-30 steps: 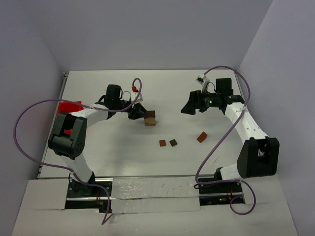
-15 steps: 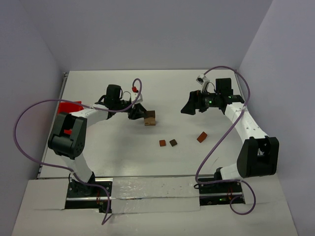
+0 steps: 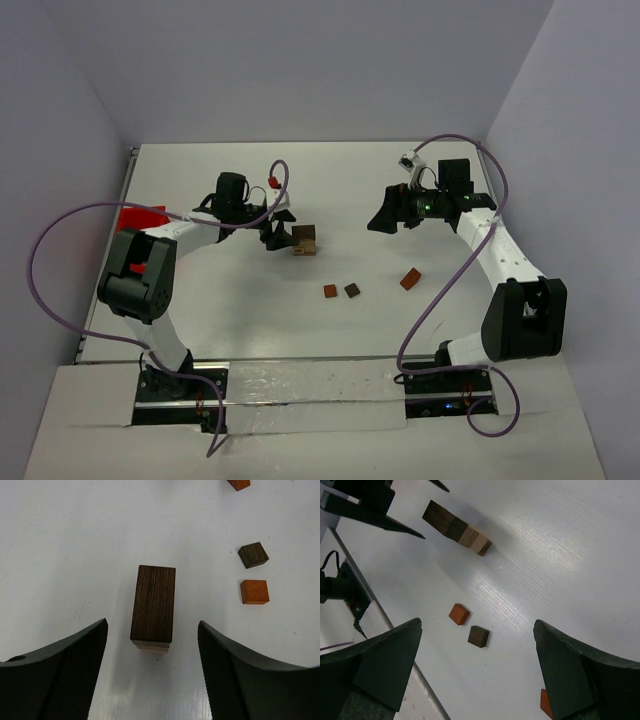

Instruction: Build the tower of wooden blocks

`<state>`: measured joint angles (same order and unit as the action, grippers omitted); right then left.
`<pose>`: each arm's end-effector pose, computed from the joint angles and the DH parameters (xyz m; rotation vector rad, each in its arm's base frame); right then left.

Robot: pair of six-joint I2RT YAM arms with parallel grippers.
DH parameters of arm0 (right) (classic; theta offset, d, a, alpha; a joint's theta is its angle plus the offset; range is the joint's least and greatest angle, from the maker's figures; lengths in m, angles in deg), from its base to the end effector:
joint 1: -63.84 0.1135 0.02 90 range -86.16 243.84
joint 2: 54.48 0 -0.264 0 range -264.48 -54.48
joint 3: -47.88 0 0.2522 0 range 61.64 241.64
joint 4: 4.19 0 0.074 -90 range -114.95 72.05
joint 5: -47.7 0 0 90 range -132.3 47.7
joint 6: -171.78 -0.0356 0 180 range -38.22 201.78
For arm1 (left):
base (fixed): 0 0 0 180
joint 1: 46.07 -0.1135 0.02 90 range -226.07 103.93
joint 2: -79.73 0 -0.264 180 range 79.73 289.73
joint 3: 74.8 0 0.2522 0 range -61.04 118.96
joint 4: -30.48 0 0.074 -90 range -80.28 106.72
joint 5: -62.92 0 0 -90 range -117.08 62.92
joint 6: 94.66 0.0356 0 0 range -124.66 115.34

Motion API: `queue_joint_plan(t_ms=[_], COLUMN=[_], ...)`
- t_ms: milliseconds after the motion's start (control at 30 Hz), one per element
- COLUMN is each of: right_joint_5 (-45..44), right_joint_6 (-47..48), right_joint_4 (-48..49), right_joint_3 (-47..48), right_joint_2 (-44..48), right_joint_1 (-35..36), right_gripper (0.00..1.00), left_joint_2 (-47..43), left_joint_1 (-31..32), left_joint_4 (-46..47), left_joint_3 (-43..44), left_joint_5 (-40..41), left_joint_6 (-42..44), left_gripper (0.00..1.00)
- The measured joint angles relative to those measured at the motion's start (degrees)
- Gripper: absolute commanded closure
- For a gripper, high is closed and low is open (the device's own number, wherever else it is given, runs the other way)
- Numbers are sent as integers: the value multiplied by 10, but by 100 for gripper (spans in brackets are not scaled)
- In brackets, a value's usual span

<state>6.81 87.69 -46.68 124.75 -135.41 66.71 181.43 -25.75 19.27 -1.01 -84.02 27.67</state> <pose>0.2951 0.0417 0.2857 -0.5657 2.1551 0.9780 0.3356 -0.1561 0.1950 1.3420 1.5554 -0.9738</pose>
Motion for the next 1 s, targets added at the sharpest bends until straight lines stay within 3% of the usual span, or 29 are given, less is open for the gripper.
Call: queue_joint_plan(t_ms=[67, 433, 667, 867, 1000], right_joint_5=[0, -15, -70, -102, -115], right_joint_6=[0, 15, 63, 168, 253], right_joint_4=[0, -1, -6, -22, -40], right_joint_3=[0, 0, -16, -46, -70], right_joint_2=[0, 0, 25, 51, 51], right_joint_1=[0, 10, 45, 105, 148], right_gripper=[0, 0, 1, 18, 22], left_joint_2=[0, -3, -73, -169, -213], left_joint_1=[0, -3, -30, -60, -61], left_joint_4=[-3, -93, -134, -146, -187], left_joint_3=[0, 70, 120, 104, 73], left_joint_5=[1, 1, -32, -55, -68], left_joint_6=[1, 10, -67, -97, -79], left_gripper=[1, 1, 1, 2, 6])
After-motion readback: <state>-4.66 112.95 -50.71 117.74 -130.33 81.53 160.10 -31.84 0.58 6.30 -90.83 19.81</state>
